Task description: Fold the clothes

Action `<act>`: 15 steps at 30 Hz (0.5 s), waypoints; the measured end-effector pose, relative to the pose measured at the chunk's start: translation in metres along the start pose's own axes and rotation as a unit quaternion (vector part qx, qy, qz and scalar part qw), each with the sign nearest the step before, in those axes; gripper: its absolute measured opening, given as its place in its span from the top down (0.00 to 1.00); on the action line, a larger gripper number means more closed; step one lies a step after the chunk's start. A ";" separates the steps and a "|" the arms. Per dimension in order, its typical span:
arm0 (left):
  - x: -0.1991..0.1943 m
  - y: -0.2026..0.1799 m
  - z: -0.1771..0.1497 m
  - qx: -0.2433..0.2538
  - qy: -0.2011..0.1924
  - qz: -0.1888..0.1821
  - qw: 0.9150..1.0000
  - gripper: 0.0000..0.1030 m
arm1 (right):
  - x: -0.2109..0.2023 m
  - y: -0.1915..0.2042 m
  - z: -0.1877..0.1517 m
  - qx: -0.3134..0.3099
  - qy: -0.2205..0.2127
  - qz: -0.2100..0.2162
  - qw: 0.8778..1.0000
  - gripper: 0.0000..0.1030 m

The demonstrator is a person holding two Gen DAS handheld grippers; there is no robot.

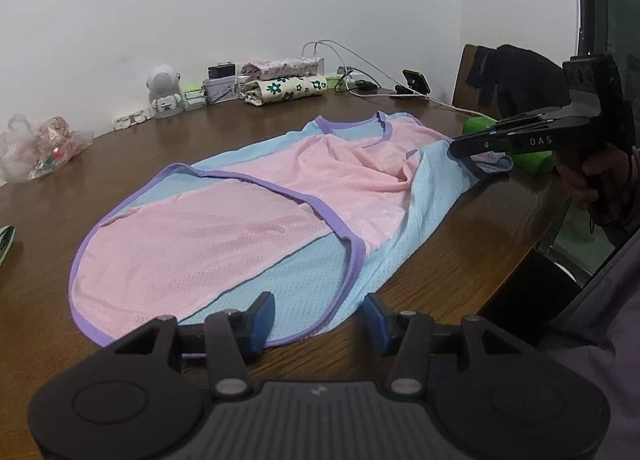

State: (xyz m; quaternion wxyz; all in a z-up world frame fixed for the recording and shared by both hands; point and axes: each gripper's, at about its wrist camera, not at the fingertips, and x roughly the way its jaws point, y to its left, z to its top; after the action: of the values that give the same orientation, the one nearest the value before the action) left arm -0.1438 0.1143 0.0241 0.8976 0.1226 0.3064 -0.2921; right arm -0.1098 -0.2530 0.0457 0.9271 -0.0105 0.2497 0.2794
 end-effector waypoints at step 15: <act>0.003 0.002 -0.001 -0.010 -0.002 -0.012 1.000 0.51 | -0.007 0.000 -0.006 0.001 0.006 -0.003 1.000 0.93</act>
State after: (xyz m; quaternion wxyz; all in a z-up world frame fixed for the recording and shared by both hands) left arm -0.1411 0.1145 0.0216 0.8959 0.1095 0.3087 -0.3002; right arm -0.1173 -0.2571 0.0440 0.9263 -0.0117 0.2558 0.2765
